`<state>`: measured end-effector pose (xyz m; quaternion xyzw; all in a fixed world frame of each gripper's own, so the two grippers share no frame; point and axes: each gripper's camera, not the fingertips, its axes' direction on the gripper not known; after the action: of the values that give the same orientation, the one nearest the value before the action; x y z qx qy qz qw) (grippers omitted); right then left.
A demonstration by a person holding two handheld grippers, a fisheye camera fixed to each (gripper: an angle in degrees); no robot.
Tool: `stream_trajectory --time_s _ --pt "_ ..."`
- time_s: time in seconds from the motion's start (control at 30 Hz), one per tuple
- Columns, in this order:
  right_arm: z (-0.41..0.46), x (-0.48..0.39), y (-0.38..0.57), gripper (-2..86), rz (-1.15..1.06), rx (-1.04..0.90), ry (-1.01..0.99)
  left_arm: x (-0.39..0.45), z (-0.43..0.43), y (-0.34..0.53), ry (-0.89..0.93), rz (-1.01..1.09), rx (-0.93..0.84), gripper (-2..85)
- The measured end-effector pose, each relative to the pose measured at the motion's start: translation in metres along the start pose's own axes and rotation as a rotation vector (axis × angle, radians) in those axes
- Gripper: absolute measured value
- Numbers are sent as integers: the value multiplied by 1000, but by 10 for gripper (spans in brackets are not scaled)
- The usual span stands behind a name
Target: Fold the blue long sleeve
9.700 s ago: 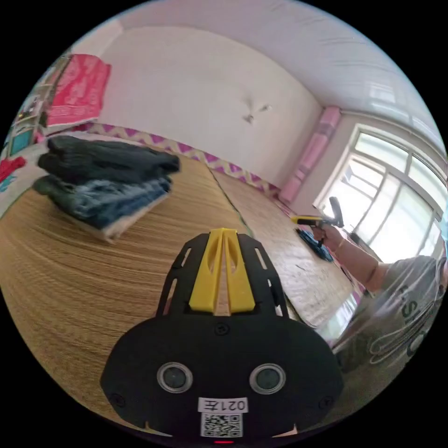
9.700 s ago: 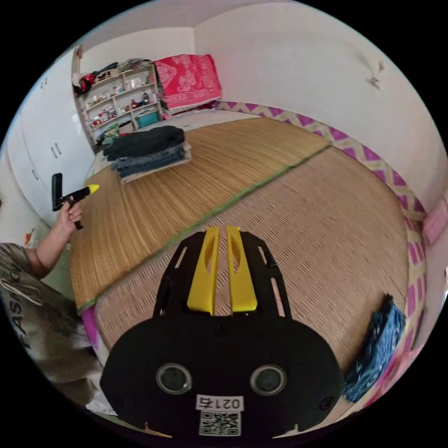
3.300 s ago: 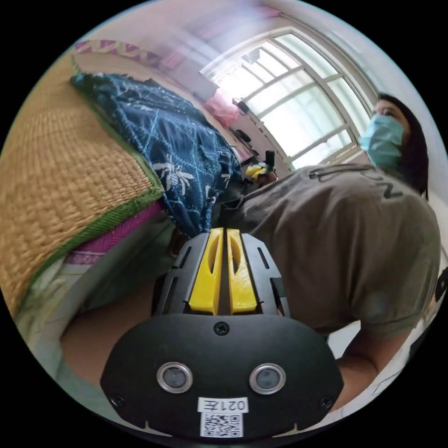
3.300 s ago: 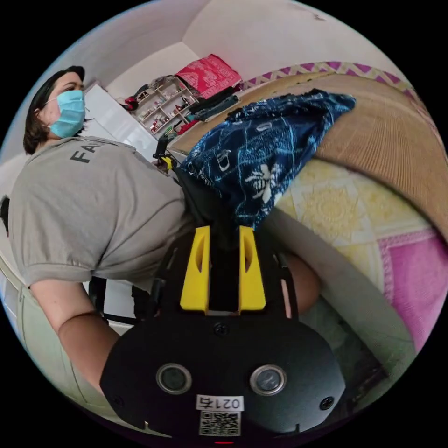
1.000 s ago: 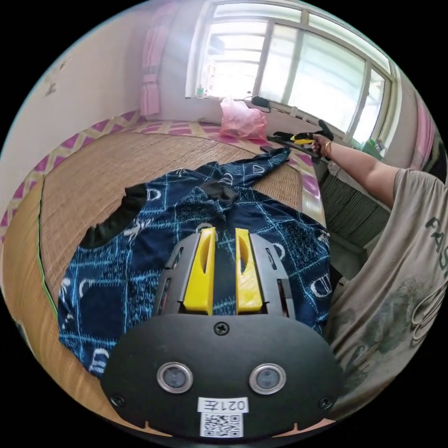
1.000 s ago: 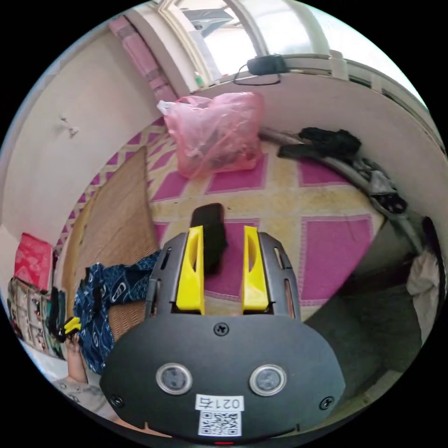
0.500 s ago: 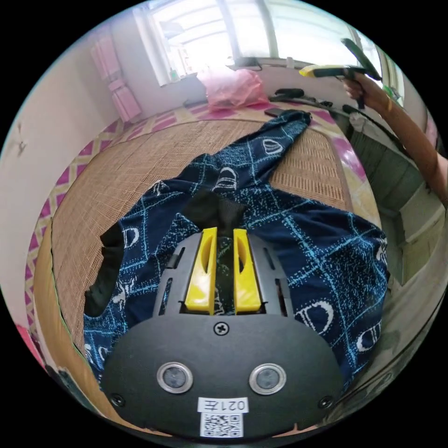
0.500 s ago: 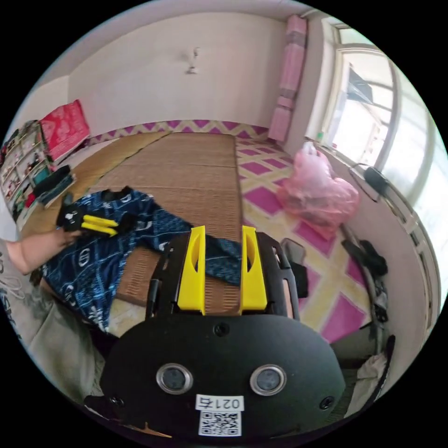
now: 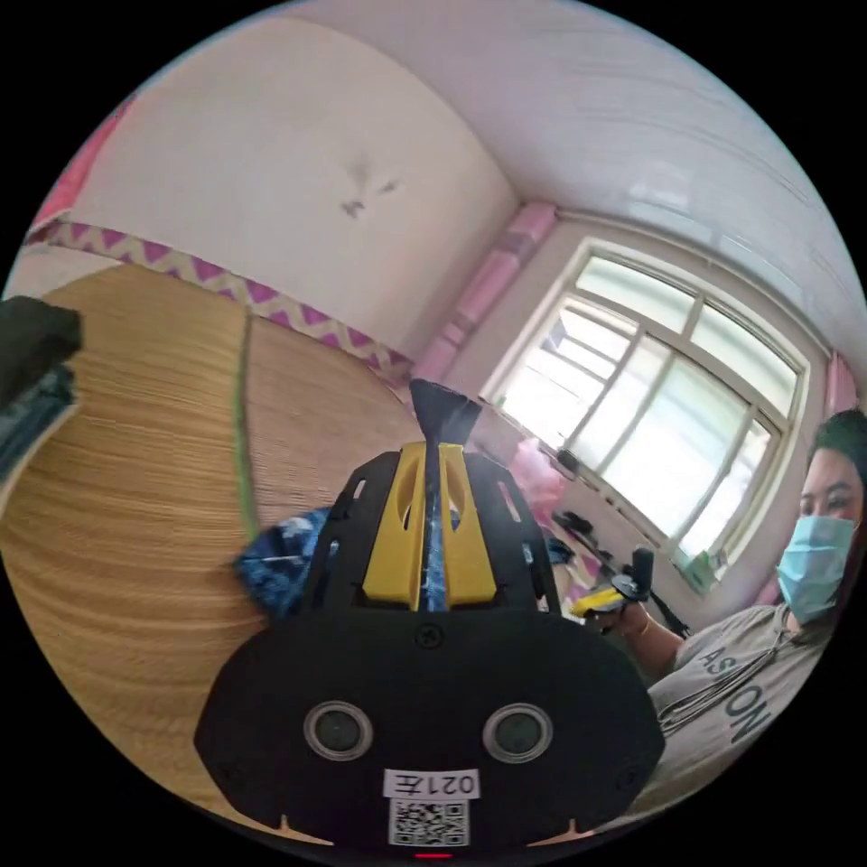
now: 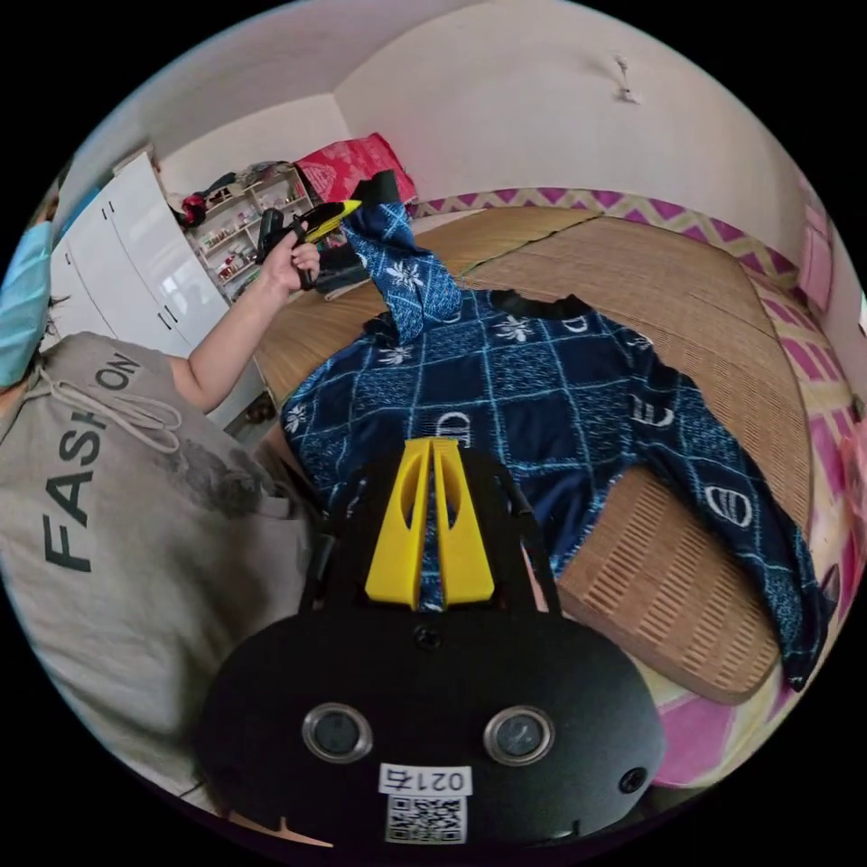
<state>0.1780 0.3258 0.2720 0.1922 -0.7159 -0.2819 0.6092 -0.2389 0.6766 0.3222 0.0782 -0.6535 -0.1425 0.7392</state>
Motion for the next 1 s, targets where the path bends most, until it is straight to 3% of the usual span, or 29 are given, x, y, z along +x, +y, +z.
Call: stream_trajectory --time_s 0.17,0.37,0.57,0.87,1.0 --pt "33 -29 -7 -7 48 19 -66 -119 -189 70 -312 -131 51 -9" --pt "52 -47 -20 -7 129 20 -132 -246 -325 219 -423 -423 157 -9" --pt "50 -70 -45 -6 138 29 -152 -313 -439 347 -357 -625 408 -8" --pt "56 -103 -70 -6 126 33 -210 -359 -487 454 -107 -794 564 39" --pt "55 -117 -75 -6 128 38 -216 -349 -512 483 -147 -787 612 67"
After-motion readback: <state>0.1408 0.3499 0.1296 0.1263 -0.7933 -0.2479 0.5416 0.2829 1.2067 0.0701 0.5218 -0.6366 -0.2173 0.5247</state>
